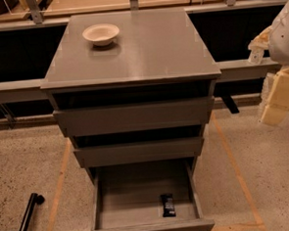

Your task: Pick rxbar blueberry from bottom drawer and place on counter

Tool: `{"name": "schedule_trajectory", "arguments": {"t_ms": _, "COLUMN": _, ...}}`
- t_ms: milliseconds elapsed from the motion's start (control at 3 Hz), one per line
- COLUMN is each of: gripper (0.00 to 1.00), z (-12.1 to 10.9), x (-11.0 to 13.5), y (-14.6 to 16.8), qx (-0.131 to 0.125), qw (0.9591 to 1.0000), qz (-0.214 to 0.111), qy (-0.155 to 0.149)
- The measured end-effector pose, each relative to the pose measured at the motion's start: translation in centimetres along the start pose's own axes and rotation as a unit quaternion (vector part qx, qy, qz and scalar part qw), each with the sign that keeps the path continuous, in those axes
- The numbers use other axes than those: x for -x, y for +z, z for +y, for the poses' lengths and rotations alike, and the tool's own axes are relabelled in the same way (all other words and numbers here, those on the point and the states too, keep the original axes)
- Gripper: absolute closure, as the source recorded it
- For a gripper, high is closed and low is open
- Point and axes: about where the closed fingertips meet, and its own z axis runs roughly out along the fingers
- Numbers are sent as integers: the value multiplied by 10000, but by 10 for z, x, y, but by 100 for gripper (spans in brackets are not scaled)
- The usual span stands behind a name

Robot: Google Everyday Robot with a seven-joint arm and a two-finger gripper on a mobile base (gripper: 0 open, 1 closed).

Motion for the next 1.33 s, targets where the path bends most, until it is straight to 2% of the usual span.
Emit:
{"name": "schedule_trajectory", "arguments": {"t_ms": 333, "gripper": 0, "z": 0, "x": 0, "y": 0, "qx": -1, "qw": 10000, "qz": 0, "qy": 0}}
{"name": "schedule_trajectory", "arguments": {"t_ms": 667, "gripper": 0, "z": 0, "x": 1, "y": 19, "qx": 20, "qw": 9990, "qz": -88, "qy": 429}}
{"name": "schedule_trajectory", "arguments": {"t_ms": 1000, "gripper": 0, "z": -1, "x": -1, "y": 55, "qx": 99, "qw": 9943, "qz": -148, "qy": 1053}}
{"name": "schedule_trajectory", "arguments": {"t_ms": 1333, "gripper": 0, "z": -1, "x": 2, "y": 99, "qx": 2, "qw": 9868, "qz": -91, "qy": 1614}}
